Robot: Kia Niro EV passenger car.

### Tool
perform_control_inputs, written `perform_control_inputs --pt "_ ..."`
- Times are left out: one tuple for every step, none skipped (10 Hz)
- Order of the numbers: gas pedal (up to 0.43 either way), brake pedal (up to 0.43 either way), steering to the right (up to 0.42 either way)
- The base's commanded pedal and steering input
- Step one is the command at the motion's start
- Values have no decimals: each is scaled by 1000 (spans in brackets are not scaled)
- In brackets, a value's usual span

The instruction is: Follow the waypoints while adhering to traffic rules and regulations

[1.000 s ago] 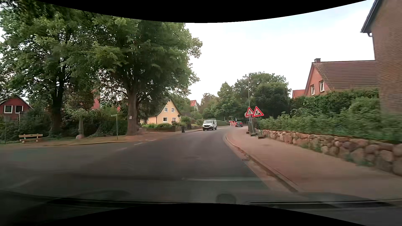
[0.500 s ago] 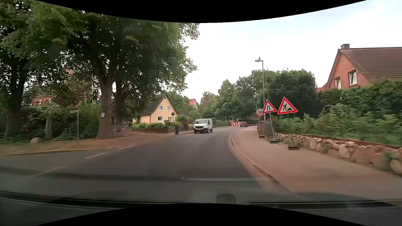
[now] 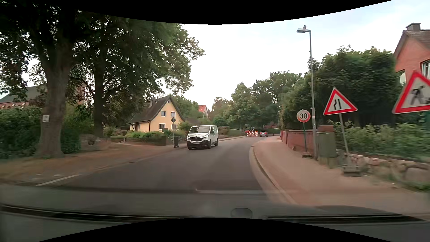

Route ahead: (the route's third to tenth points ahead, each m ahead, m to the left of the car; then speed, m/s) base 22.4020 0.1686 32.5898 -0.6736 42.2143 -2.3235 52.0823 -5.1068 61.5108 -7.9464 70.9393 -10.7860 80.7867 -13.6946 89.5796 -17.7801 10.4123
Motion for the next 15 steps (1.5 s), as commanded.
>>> perform_control_inputs --pt "118 0 25" --pt "118 0 28" --pt "118 0 31" --pt "118 0 31" --pt "118 0 28" --pt "118 0 26" --pt "118 0 26" --pt "118 0 28" --pt "118 0 28" --pt "118 0 30" --pt "118 0 34" --pt "118 0 35" --pt "118 0 35" --pt "118 0 35" --pt "118 0 35"
